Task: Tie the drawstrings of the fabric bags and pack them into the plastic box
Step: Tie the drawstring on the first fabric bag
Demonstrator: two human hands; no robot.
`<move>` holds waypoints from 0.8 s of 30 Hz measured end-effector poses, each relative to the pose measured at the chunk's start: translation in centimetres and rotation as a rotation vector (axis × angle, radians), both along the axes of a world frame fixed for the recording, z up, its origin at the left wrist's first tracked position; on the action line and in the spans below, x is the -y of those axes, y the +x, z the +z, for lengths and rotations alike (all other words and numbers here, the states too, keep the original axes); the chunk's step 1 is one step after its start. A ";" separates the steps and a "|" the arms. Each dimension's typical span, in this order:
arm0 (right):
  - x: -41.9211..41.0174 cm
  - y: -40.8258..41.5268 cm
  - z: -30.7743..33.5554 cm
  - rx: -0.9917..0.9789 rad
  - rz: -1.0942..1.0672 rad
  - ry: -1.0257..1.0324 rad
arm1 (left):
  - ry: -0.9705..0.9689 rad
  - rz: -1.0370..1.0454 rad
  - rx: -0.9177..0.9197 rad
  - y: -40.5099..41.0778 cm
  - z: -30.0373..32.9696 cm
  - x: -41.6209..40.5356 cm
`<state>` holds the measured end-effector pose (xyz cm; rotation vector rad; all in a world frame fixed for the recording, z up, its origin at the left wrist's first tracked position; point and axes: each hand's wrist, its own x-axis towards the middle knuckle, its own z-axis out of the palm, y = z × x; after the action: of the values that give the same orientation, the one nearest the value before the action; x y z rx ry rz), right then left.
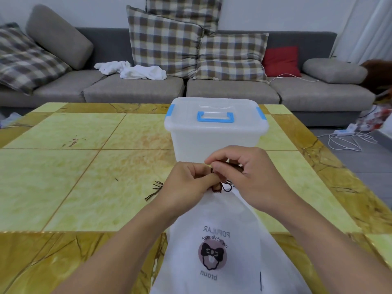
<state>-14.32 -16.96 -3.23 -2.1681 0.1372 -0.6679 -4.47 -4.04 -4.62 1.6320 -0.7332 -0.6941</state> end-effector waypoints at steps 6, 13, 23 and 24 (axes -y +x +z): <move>0.5 -0.5 -0.5 0.031 -0.107 0.019 | -0.084 0.159 -0.213 -0.2 0.5 0.4; 0.4 -0.5 -0.6 -0.020 -0.149 0.232 | -0.115 0.178 -0.342 0.1 0.6 0.6; -0.2 -0.1 -1.1 -0.069 -0.139 0.438 | -0.138 0.232 -0.407 0.5 0.4 0.5; -0.2 0.0 -1.3 -0.074 -0.139 0.469 | -0.130 0.233 -0.388 0.6 0.3 0.5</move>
<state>-14.35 -16.74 -4.51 -1.7408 0.4426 -0.5663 -3.86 -4.55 -4.32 1.3813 -0.2958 -0.7474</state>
